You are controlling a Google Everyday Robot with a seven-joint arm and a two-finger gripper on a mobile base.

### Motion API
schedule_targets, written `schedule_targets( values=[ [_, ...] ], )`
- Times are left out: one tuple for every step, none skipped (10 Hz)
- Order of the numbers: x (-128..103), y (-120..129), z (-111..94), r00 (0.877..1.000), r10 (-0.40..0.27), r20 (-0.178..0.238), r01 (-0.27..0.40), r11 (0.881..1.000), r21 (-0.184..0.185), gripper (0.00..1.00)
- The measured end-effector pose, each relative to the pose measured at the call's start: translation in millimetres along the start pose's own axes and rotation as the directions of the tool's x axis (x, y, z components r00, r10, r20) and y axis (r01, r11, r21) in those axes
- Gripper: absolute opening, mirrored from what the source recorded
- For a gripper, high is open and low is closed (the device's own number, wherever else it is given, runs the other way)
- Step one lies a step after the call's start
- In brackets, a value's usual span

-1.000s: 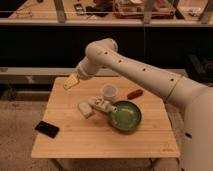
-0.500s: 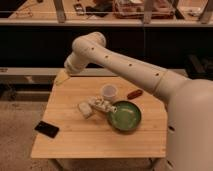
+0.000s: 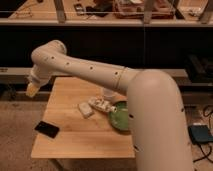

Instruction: Push the eraser across the table

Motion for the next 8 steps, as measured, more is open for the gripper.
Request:
schedule_targets(
  values=[
    [1.7, -8.7, 18.0, 1.000, -0.008, 0.024, 0.009, 1.000, -0.012, 0.29],
    [1.7, -16.1, 32.9, 0.999, 0.012, 0.043, -0.011, 1.000, -0.019, 0.20],
    [-1.0, -25.2, 49.4, 0.997, 0.053, 0.061, -0.052, 0.998, -0.019, 0.09],
    [-4.6, -35.4, 66.5, 0.993, 0.088, 0.081, -0.087, 0.996, -0.015, 0.02],
    [-9.3, -47.9, 84.9, 0.987, 0.122, 0.103, -0.122, 0.993, -0.002, 0.00],
    [-16.9, -61.1, 104.3, 0.979, 0.158, 0.131, -0.161, 0.987, 0.014, 0.00],
    [-26.1, -72.7, 122.0, 0.969, 0.190, 0.161, -0.197, 0.980, 0.031, 0.00],
    [-32.5, -80.7, 134.5, 0.961, 0.208, 0.184, -0.220, 0.975, 0.043, 0.00]
  ],
)
